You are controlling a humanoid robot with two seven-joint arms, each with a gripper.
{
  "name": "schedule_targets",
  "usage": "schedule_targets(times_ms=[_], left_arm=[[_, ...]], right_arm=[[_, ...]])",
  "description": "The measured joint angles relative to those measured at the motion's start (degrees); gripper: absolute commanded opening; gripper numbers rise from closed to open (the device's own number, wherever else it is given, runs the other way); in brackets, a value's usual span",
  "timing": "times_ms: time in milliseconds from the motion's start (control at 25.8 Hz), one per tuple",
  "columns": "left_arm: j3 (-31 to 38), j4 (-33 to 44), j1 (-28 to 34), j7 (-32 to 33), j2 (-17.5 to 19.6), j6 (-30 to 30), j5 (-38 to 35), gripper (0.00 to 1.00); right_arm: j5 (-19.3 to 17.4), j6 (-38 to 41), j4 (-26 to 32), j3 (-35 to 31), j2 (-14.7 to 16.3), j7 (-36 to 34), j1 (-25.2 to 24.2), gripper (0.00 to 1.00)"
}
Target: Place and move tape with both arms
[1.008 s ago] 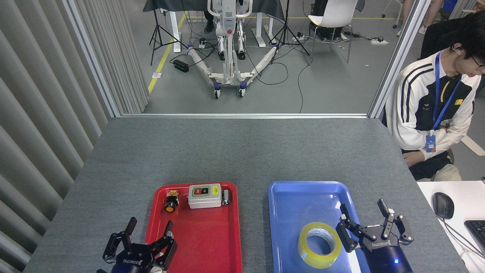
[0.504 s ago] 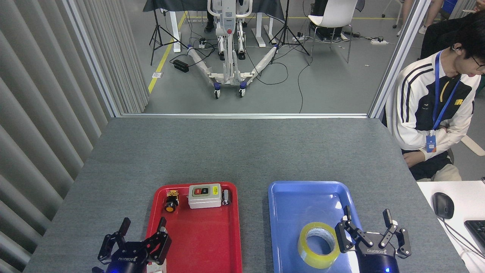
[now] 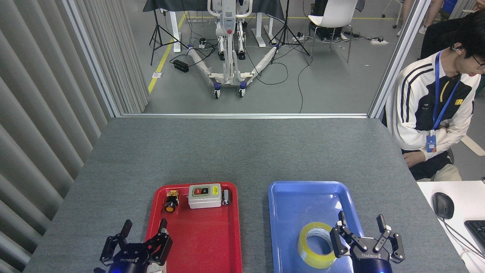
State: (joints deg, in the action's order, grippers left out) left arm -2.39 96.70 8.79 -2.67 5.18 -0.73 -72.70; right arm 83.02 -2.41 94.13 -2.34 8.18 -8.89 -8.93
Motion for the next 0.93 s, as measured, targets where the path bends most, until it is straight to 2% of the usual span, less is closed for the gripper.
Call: schedule_targets(times_ms=[581,930], left_arm=[[0.8,0.2,-0.1,0.2,-0.5,0.7,-0.2,0.99],[1.2,0.2,-0.8,3.3,-0.3,0.3,-0.2,0.99]], right_arm=[[0.0,1.4,0.0,2.7,-0.5,0.3,-1.9,1.0],[-0.3,1.5,-0.1,3.0,-0.8,-0.3,-2.1,1.0]])
